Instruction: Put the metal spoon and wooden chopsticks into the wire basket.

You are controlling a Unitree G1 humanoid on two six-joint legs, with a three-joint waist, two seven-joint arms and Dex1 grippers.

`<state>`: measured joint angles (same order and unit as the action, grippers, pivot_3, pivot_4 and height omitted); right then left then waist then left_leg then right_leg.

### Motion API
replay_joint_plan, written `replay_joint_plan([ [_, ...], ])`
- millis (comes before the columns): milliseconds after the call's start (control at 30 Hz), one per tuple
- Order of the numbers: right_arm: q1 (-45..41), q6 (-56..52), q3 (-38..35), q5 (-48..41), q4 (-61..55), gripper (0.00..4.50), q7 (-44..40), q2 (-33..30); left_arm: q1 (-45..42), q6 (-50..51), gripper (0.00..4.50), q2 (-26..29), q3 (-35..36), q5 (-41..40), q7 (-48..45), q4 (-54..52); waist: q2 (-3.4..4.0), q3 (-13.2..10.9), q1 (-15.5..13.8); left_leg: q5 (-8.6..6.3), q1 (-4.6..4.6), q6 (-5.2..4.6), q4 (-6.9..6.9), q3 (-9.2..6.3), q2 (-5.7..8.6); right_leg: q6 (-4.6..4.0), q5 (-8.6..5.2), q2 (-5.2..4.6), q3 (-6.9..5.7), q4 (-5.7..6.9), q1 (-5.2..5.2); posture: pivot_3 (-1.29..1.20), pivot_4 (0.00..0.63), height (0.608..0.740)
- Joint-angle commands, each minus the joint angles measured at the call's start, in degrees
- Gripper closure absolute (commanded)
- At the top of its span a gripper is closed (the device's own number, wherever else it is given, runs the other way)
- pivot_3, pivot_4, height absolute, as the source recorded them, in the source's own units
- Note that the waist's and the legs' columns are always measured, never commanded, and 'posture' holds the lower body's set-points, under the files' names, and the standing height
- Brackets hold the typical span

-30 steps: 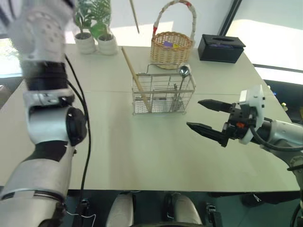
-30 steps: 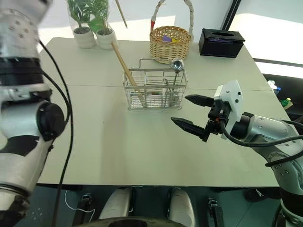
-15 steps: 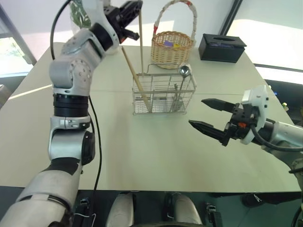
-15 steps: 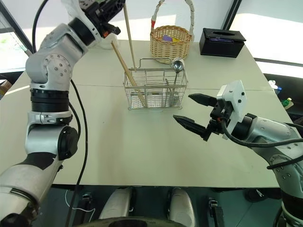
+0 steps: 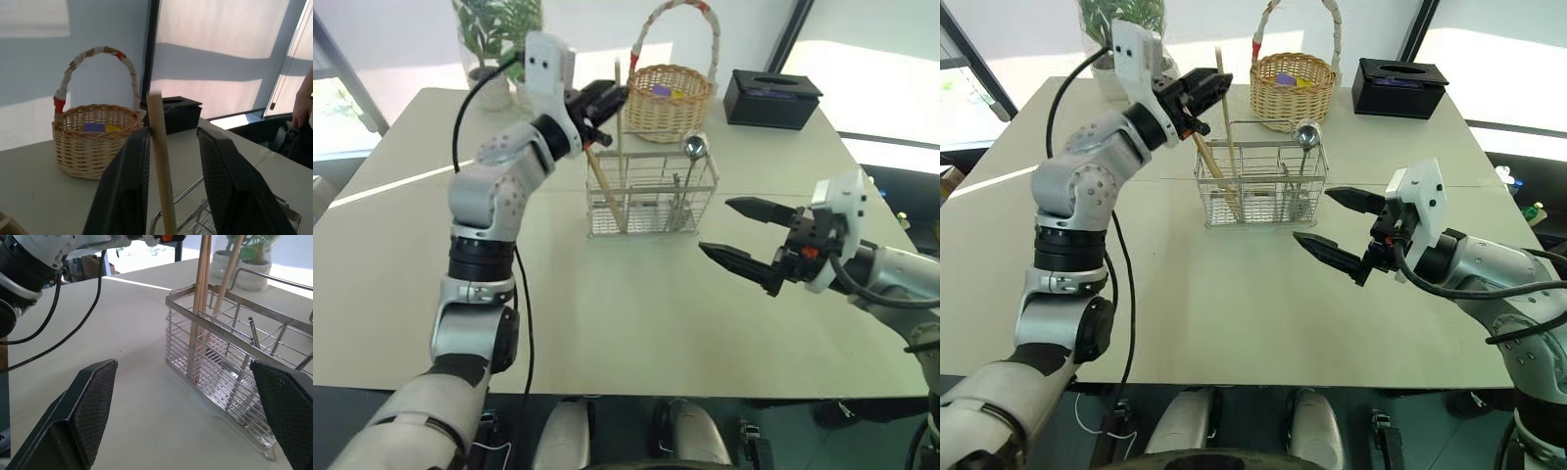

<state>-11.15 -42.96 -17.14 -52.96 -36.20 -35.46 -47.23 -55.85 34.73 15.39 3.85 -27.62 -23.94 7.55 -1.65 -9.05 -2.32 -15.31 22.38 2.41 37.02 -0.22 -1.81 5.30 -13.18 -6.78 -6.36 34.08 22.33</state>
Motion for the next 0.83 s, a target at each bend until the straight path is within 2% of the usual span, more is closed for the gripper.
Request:
replay_joint_plan([
  [33,-0.8,0.9,-0.8,0.0,-0.3,0.00,0.3,0.2,-1.0,-0.4,0.91,-0.5,2.2,-1.1,0.8,-3.8,0.00,0.0,0.0,0.00,0.00,0.00,0.00,0.00,0.00,0.00,0.00,0.00,0.00,0.00,0.00,0.00,0.150,0.712],
  [100,-0.7,1.1,-0.8,0.3,0.0,0.00,0.2,0.2,-1.7,-0.1,0.02,-0.1,3.3,-1.3,1.8,-3.9,0.00,0.0,0.0,0.00,0.00,0.00,-0.01,0.00,0.00,0.00,0.00,0.00,0.00,0.00,0.00,0.00,0.150,0.712],
  [167,-0.9,1.4,-0.7,0.8,0.5,0.00,0.0,0.1,-2.6,0.8,0.02,1.4,4.5,-1.0,2.4,-3.5,0.01,0.0,0.0,0.00,-0.01,0.00,-0.01,0.00,0.00,0.00,0.00,0.00,0.00,0.01,0.00,0.00,0.150,0.712],
  [267,-1.5,1.7,-0.7,1.8,1.9,0.00,-0.8,-0.4,-3.7,1.0,0.02,6.4,4.6,0.2,-0.3,-3.5,0.02,0.0,0.2,0.00,-0.02,-0.01,-0.01,0.00,-0.01,0.00,0.00,0.03,0.00,0.02,0.03,0.00,0.150,0.712],
  [333,-1.9,1.9,-0.9,2.3,3.1,0.00,-1.7,-0.8,-3.2,2.2,0.02,13.6,2.4,1.2,-6.8,-4.3,0.07,0.0,0.3,0.00,-0.02,-0.01,-0.02,0.01,-0.01,-0.01,0.00,0.03,0.00,0.04,0.06,0.00,0.150,0.712],
  [367,-2.2,2.3,-0.9,3.1,4.2,0.00,-2.7,-1.3,0.1,1.0,0.02,22.2,0.5,1.9,-16.7,-6.7,0.12,0.0,0.5,0.00,-0.02,-0.01,-0.04,0.01,-0.02,-0.01,-0.01,0.04,0.01,0.04,0.08,0.00,0.150,0.712],
  [433,-2.5,3.0,-0.8,4.4,5.9,0.00,-4.2,-1.8,5.9,-2.7,0.02,33.7,-1.4,2.8,-29.9,-10.2,0.30,0.0,1.8,0.00,-0.02,0.00,-0.19,0.08,-0.03,-0.05,-0.02,0.06,0.04,0.04,0.21,0.00,0.150,0.712],
  [467,-2.6,3.5,-0.7,4.9,6.7,0.00,-5.0,-2.0,9.2,-5.2,0.02,37.9,-1.3,3.4,-33.7,-11.6,0.33,0.0,1.9,0.00,-0.04,0.00,-0.23,0.08,-0.02,-0.07,-0.03,0.05,0.04,0.07,0.19,0.00,0.150,0.712],
  [533,-3.1,4.3,-0.3,6.0,8.2,0.00,-6.1,-2.1,14.2,-6.8,0.02,42.4,0.5,3.1,-36.8,-13.6,0.37,0.0,1.5,-0.03,-0.05,-0.03,-0.25,0.09,-0.03,-0.26,-0.13,0.04,0.05,0.03,0.20,0.00,0.150,0.712],
  [700,-5.0,5.2,1.1,7.7,10.9,0.00,-8.0,-1.5,24.8,-9.0,0.02,46.7,5.1,3.9,-38.5,-19.0,0.46,-0.1,0.0,-0.04,0.02,-0.02,-0.09,0.01,-0.04,-0.35,-0.21,0.00,0.02,-0.15,0.26,0.00,0.150,0.712],
  [833,-6.1,5.3,2.3,8.2,11.4,0.00,-8.7,-0.8,28.8,-8.9,0.02,47.0,6.3,5.1,-36.2,-21.6,0.48,-0.1,0.0,-0.05,0.02,-0.01,-0.08,0.02,-0.05,-0.35,-0.22,-0.01,0.02,-0.18,0.28,0.00,0.150,0.712],
])
